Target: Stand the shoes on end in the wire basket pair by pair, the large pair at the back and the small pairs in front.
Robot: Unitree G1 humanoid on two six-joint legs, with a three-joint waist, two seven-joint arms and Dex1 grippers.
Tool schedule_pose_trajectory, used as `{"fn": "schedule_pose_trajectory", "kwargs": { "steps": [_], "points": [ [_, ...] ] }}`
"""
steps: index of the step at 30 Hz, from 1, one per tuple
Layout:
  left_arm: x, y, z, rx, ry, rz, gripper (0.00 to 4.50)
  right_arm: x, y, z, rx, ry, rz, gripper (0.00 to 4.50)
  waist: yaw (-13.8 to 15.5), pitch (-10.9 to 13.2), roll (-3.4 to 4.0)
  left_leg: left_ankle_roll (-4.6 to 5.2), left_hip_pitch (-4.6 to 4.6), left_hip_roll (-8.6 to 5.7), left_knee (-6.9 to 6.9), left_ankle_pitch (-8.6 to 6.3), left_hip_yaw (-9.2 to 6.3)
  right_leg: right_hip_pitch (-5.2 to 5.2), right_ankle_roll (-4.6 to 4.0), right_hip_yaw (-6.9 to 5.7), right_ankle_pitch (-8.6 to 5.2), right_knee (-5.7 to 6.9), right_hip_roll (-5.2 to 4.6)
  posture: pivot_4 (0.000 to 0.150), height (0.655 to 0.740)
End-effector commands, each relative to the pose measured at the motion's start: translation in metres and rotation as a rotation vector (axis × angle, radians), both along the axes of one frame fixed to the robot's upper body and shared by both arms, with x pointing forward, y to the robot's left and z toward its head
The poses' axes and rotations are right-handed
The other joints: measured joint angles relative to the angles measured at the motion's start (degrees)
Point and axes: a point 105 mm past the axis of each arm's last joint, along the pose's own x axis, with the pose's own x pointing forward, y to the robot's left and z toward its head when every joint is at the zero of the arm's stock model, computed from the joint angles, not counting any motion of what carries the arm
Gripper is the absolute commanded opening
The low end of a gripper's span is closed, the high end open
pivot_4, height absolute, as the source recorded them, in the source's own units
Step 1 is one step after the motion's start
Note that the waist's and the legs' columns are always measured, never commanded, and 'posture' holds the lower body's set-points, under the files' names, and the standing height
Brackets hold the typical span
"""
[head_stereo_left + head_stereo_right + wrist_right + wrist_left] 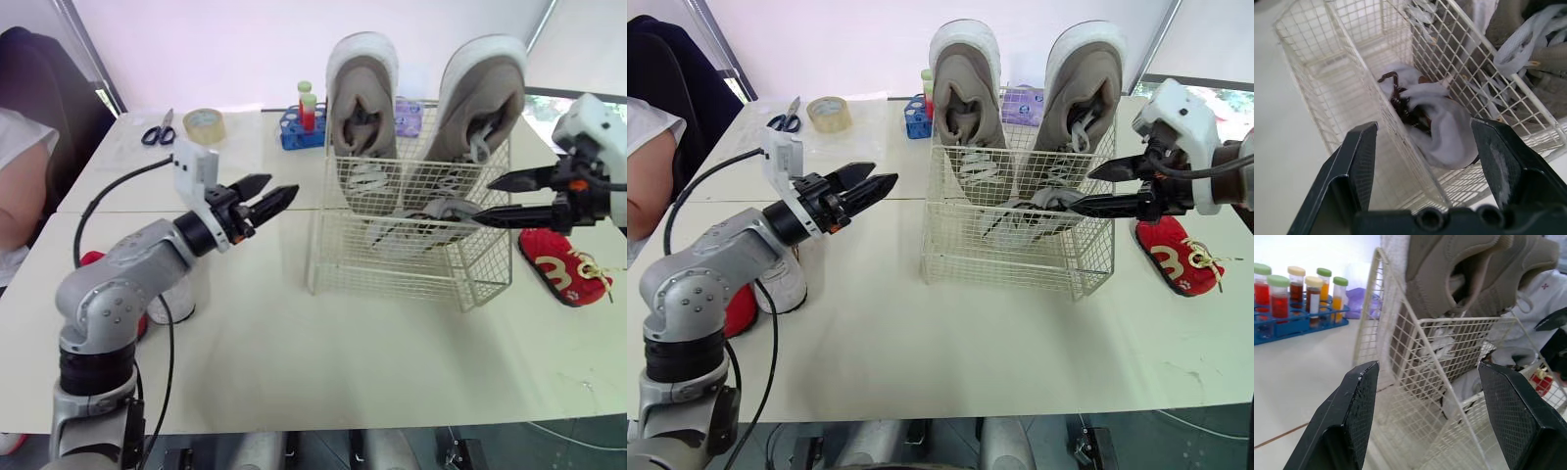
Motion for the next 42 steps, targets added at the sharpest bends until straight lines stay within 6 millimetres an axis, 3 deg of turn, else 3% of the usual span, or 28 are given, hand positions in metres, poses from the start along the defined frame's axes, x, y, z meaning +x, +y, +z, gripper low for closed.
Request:
{"fn": "schedule_pose_trajectory", "kwargs": {
  "steps": [1,16,19,24,32,40,42],
  "points": [
    [-0.002,-0.01,0.013,-0.013,-0.072,-0.021,3.28,0.003,-0.003,0.007,-0.003,-0.06,-0.079,3.26,-0.1,0.0,-0.01,0.01,0.0,0.0,0.02,0.0,0.0,0.02,0.01,0.0,0.0,0.0,0.0,0.15,0.74],
    [0.004,-0.034,0.009,-0.031,-0.082,-0.102,3.28,0.02,-0.005,-0.006,0.058,-0.108,-0.321,3.26,-0.1,0.0,-0.02,0.11,0.02,-0.01,0.16,0.06,0.01,0.08,0.08,0.0,0.06,0.07,0.04,0.15,0.74],
    [0.001,-0.042,0.007,-0.013,-0.088,-0.137,3.28,0.02,-0.004,-0.009,0.025,-0.114,-0.328,2.48,0.0,0.0,-0.02,0.12,0.03,-0.01,0.19,0.06,0.01,0.11,0.09,-0.01,0.06,0.07,0.04,0.15,0.74],
    [-0.003,-0.054,0.001,0.041,-0.104,-0.178,3.28,0.017,0.007,-0.008,-0.057,-0.138,-0.28,0.05,-0.1,0.0,-0.02,0.14,0.04,-0.02,0.2,0.07,0.02,0.12,0.1,-0.01,0.07,0.08,0.04,0.15,0.74],
    [-0.003,-0.067,-0.028,0.176,-0.082,-0.215,3.28,0.013,0.015,0.005,-0.243,-0.261,-0.193,0.02,-0.1,0.0,-0.02,0.12,0.04,-0.01,0.18,0.05,0.02,0.11,0.1,-0.01,0.06,0.06,0.04,0.15,0.74],
    [0.001,-0.072,-0.031,0.197,-0.098,-0.232,3.28,0.011,0.019,0.013,-0.292,-0.321,-0.129,0.02,0.0,0.0,-0.01,0.06,0.05,-0.01,0.22,0.01,0.02,0.14,0.1,-0.02,0.07,0.06,0.04,0.15,0.74],
    [0.001,-0.074,-0.034,0.199,-0.095,-0.242,3.28,0.0,0.039,0.03,-0.336,-0.454,0.05,0.02,0.0,0.0,-0.01,0.06,0.05,-0.01,0.23,0.01,0.02,0.15,0.1,-0.02,0.07,0.06,0.04,0.15,0.74]
  ]
}}
